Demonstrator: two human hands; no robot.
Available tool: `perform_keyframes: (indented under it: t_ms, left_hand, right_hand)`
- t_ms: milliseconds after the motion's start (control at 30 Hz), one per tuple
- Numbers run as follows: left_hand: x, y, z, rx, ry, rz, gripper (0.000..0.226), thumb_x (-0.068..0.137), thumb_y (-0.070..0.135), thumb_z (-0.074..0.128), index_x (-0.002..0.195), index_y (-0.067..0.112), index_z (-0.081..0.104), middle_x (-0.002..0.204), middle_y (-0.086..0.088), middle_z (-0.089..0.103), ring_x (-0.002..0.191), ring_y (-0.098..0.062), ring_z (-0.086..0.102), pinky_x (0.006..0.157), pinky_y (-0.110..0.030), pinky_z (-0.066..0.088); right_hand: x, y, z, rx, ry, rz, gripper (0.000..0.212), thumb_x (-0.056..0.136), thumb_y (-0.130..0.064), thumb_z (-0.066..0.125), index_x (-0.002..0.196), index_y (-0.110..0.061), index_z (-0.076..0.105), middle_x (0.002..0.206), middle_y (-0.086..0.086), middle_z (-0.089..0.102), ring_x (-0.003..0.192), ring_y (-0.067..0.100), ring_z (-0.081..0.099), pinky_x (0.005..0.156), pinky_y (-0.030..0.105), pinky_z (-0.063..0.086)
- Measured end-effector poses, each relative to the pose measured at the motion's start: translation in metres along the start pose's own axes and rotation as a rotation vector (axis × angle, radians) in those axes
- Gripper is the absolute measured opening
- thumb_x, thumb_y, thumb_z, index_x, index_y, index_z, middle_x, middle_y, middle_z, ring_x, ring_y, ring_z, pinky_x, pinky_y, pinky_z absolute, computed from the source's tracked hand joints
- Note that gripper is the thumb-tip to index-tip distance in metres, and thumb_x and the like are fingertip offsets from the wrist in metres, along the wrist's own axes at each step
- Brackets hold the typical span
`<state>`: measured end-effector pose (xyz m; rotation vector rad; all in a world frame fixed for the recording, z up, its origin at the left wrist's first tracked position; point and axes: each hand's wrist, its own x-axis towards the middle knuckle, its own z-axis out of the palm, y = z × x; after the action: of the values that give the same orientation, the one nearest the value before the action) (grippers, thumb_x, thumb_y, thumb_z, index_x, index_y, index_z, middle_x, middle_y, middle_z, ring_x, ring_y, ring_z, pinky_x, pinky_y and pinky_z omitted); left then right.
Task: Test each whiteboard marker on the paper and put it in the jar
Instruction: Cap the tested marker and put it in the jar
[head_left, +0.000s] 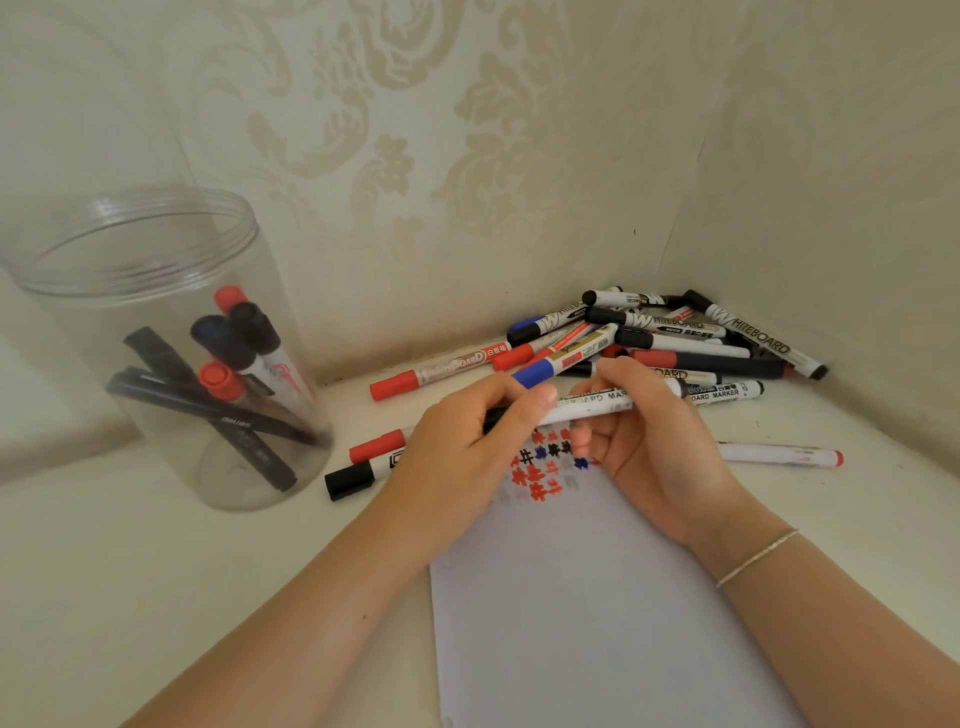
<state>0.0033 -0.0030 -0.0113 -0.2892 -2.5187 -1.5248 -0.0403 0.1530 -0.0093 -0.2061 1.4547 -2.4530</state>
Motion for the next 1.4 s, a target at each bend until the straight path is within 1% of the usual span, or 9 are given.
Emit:
perform_keyframes:
  t_ms: [200,400,500,633,800,900,1033,1200,1400]
  left_hand:
    - [0.005,-0.001,0.0,-0.063,0.127,-0.081,0.04,0.084,0.057,0.044,0.076,0.021,0.06,0.05,0.015,0.043,0.048,-0.002,0.038,0.049,-0.014,0.031]
    - [0.004,0.007,0.0,-0.268,0.145,-0.156,0.034,0.097,0.036,0.048,0.083,0.009,0.064,0.041,0.013,0.034,0.038,-0.004,0.029,0.047,-0.023,0.025]
    - [0.002,0.021,-0.008,-0.426,0.195,-0.227,0.033,0.096,0.033,0.05,0.075,0.015,0.067,0.044,0.01,0.027,0.041,-0.011,0.025,0.044,-0.024,0.023]
    - [-0.004,0.05,-0.033,-0.456,0.242,-0.148,0.038,0.091,0.041,0.051,0.065,0.013,0.05,0.048,0.006,0.024,0.044,-0.013,0.022,0.042,-0.024,0.027]
    - [-0.014,0.105,-0.091,-0.058,0.522,0.116,0.013,0.09,0.032,0.058,0.088,0.019,0.054,0.065,0.004,0.065,0.052,-0.008,0.061,0.047,-0.021,0.046]
    - [-0.019,0.124,-0.127,0.292,0.732,0.205,0.016,0.087,0.034,0.062,0.086,0.021,0.052,0.065,0.002,0.065,0.05,-0.009,0.061,0.048,-0.024,0.048]
    - [-0.021,0.132,-0.162,0.655,0.886,0.254,0.019,0.092,0.028,0.052,0.082,0.012,0.05,0.057,-0.003,0.053,0.05,-0.023,0.051,0.05,-0.038,0.041]
    - [-0.018,0.142,-0.182,0.997,0.857,0.076,0.017,0.092,0.024,0.045,0.083,0.01,0.046,0.063,-0.008,0.054,0.06,-0.033,0.049,0.052,-0.037,0.038]
    - [-0.002,0.125,-0.184,1.159,0.533,-0.223,0.018,0.096,0.028,0.038,0.091,0.012,0.044,0.079,-0.005,0.054,0.072,-0.028,0.053,0.061,-0.033,0.037]
  right_hand:
    - [0.001,-0.002,0.007,-0.074,-0.056,-0.052,0.023,0.095,-0.011,0.047,0.081,0.005,0.057,0.066,0.021,0.067,0.05,0.025,0.065,0.051,0.028,0.055]
    - [-0.004,-0.007,0.02,-0.135,-0.064,-0.124,0.024,0.096,-0.009,0.046,0.08,0.005,0.056,0.066,0.025,0.067,0.051,0.028,0.066,0.052,0.032,0.056]
    - [-0.006,-0.019,0.037,-0.172,-0.112,-0.159,0.02,0.096,-0.006,0.046,0.084,0.007,0.055,0.065,0.028,0.065,0.049,0.03,0.065,0.051,0.033,0.055]
    - [-0.001,-0.05,0.073,-0.215,-0.181,-0.224,0.022,0.095,-0.009,0.047,0.086,0.008,0.056,0.058,0.026,0.063,0.043,0.028,0.062,0.046,0.03,0.053]
    - [0.014,-0.071,0.127,0.049,-0.19,-0.134,0.018,0.092,-0.018,0.058,0.086,-0.002,0.054,0.053,0.008,0.06,0.04,0.014,0.057,0.043,0.021,0.049]
    - [0.024,-0.066,0.153,0.031,-0.181,0.007,0.023,0.089,-0.027,0.064,0.09,-0.006,0.056,0.059,0.007,0.059,0.041,0.013,0.056,0.042,0.021,0.048]
    - [0.038,-0.054,0.166,-0.457,-0.209,0.071,0.019,0.095,-0.021,0.052,0.09,-0.002,0.056,0.071,0.013,0.062,0.047,0.023,0.06,0.048,0.029,0.054]
    - [0.061,-0.02,0.147,-1.749,-0.344,-0.161,0.025,0.092,-0.011,0.046,0.116,-0.01,0.053,0.115,0.012,0.057,0.097,0.03,0.06,0.077,0.034,0.046]
    - [0.075,0.016,0.12,-2.034,-0.442,-0.225,0.035,0.091,-0.004,0.044,0.125,-0.012,0.049,0.127,0.011,0.053,0.116,0.03,0.053,0.094,0.036,0.045]
